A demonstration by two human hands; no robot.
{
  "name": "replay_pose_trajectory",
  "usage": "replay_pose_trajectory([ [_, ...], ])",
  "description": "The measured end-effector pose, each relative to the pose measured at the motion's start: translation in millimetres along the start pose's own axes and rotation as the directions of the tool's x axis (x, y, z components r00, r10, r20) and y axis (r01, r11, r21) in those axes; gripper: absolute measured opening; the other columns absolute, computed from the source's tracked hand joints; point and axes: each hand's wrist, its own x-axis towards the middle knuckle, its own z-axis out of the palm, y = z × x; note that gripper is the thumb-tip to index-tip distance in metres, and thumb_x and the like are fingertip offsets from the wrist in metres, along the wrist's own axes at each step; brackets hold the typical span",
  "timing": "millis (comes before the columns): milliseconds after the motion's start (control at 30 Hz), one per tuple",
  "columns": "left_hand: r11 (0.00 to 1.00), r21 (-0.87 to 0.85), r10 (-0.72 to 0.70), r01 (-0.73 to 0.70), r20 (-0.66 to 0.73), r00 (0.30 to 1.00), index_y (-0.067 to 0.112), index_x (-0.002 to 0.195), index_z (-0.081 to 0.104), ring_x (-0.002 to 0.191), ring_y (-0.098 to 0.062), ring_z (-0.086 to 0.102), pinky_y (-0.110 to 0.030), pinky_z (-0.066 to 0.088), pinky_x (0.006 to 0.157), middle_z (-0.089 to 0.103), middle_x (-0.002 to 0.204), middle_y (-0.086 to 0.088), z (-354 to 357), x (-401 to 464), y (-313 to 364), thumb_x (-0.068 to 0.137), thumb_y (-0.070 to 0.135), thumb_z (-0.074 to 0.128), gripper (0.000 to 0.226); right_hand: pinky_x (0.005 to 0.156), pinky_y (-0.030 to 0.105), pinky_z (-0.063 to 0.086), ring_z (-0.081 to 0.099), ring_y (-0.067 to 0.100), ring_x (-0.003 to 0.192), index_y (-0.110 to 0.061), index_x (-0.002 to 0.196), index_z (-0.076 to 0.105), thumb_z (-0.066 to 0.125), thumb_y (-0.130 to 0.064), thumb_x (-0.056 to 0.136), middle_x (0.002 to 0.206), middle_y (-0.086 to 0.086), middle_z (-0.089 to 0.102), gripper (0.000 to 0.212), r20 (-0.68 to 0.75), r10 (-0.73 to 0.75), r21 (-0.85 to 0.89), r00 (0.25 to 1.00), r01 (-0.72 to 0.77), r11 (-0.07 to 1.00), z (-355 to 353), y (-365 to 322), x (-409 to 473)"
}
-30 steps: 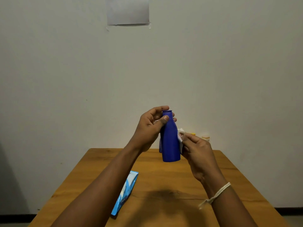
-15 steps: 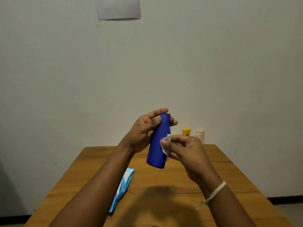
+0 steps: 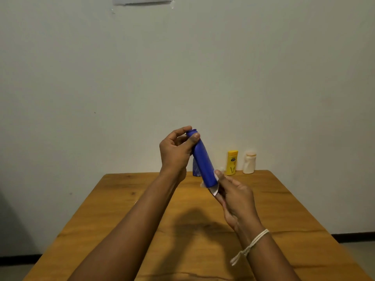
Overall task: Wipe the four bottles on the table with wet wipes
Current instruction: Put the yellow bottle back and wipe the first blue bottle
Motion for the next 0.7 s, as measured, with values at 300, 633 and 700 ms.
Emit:
replay_pose_trajectory([
  [300, 0.87, 0.485, 0.121, -0.092, -0.029, 0.992, 0.026, 0.092, 0.067, 0.079, -0.007, 0.069, -0.017, 0.057, 0.061, 0.07, 0.089, 0.009, 7, 29, -34, 0.053, 0.043, 0.096, 0.051, 0.054, 0.031, 0.063, 0.075, 0.039, 0.067, 0.011, 0.116, 0.054, 0.05, -0.011, 0.1, 0.11, 0.043, 0.061, 0.028, 0.19, 0.465, 0.335, 0.865, -0.502, 0.797, -9, 36, 67],
  [633, 0.729, 0.684, -0.058, -0.026, 0.1, 0.993, 0.015, 0.089, 0.068, 0.075, -0.01, 0.067, -0.03, 0.059, 0.067, 0.068, 0.085, 0.006, 3, 88, -82, 0.062, 0.064, 0.082, 0.057, 0.062, 0.027, 0.062, 0.077, 0.021, 0.077, 0.0, 0.1, 0.07, 0.08, -0.021, 0.08, 0.094, 0.02, 0.076, 0.031, -0.255, 0.144, -0.028, 0.956, -0.157, 0.987, -27, 47, 118],
  [700, 0.723, 0.691, -0.122, 0.002, 0.124, 0.985, 0.014, 0.099, 0.068, 0.08, -0.015, 0.069, -0.028, 0.06, 0.068, 0.07, 0.095, 0.002, -2, 104, -94, 0.066, 0.059, 0.083, 0.058, 0.074, 0.035, 0.062, 0.077, 0.022, 0.085, -0.007, 0.098, 0.072, 0.082, -0.023, 0.077, 0.094, 0.014, 0.077, 0.029, -0.285, 0.041, -0.152, 0.957, -0.088, 0.985, -34, 46, 120],
])
